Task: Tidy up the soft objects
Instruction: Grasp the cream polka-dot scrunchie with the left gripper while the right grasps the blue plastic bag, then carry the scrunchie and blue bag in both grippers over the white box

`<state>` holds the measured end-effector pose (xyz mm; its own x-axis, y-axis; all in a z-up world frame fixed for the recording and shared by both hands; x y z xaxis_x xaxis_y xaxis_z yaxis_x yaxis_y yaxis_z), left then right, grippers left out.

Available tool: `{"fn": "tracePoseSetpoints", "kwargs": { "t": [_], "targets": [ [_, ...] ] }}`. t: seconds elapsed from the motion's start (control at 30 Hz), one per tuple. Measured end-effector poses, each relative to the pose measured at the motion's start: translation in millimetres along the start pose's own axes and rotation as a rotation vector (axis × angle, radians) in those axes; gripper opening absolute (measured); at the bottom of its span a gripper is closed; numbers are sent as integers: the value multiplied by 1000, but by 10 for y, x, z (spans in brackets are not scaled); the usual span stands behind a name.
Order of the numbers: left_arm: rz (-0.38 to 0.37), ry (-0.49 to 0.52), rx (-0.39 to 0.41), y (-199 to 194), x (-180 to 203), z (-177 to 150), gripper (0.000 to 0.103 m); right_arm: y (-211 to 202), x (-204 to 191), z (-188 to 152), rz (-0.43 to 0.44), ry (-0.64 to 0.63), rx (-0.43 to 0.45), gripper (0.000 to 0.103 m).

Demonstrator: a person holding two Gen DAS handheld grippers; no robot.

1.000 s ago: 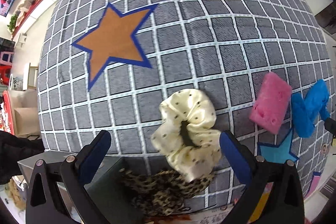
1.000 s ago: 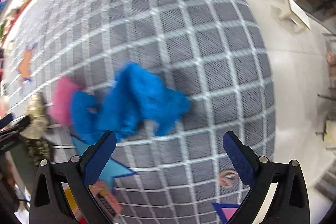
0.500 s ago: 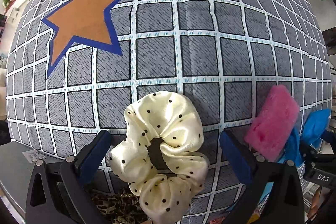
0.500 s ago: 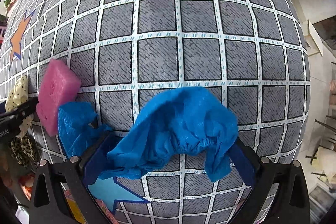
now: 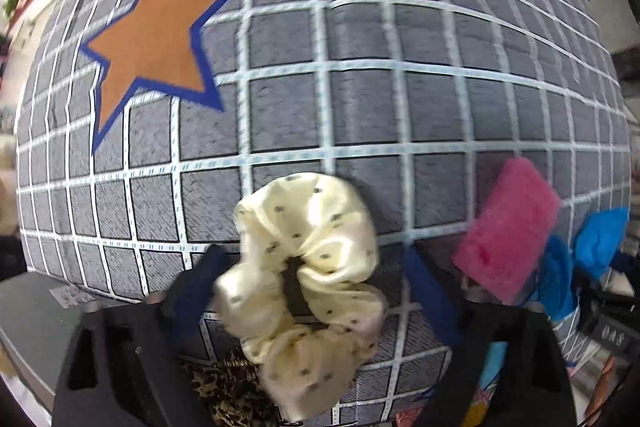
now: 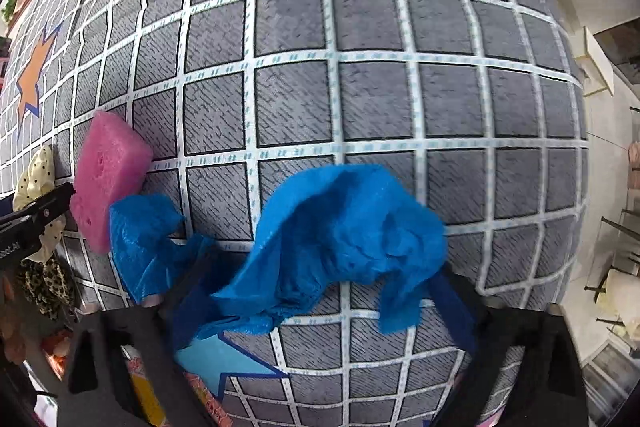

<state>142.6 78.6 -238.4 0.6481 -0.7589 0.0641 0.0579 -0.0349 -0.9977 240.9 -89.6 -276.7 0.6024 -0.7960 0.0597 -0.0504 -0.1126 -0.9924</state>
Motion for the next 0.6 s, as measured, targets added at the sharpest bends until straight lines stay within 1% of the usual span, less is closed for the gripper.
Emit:
{"fn": "tracePoseSetpoints", "kwargs": {
  "t": [0.03,0.07,0.1,0.13,0.2,0.33,0.5,0.6],
  "targets": [
    [-6,26,12,-44,48,-7,62,-32,18,-15,5,0,10,71],
    [-12,54,15,-73,97,-12,54,-84,37,-36,6,-1,23,52],
    [-6,73,16,-90,130,-17,39,-117,55,-47,5,-5,32,41],
    [8,96,19,-120,157,-31,33,-137,72,-55,4,-10,33,32],
    [26,125,43,-193,193,-60,31,-155,130,-82,42,7,26,29],
    [23,147,99,-432,203,-163,31,-262,305,-198,114,80,39,29],
    [-4,160,153,-769,179,-362,31,-495,507,-438,161,148,60,29],
    [-9,191,184,-944,194,-533,31,-641,605,-616,183,189,73,29]
  ]
}}
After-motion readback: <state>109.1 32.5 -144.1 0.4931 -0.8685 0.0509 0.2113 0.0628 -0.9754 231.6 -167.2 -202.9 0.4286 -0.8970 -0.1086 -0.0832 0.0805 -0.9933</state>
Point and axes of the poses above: each gripper's, at about its wrist camera, not at the fingertips, and y roughly the way its jaws point, x to its right, z to its top, the point moved 4 cm from there along y, roughly the way its jaws point, and after that the axes turned 3 degrees about -z, right-handed, at the moved point
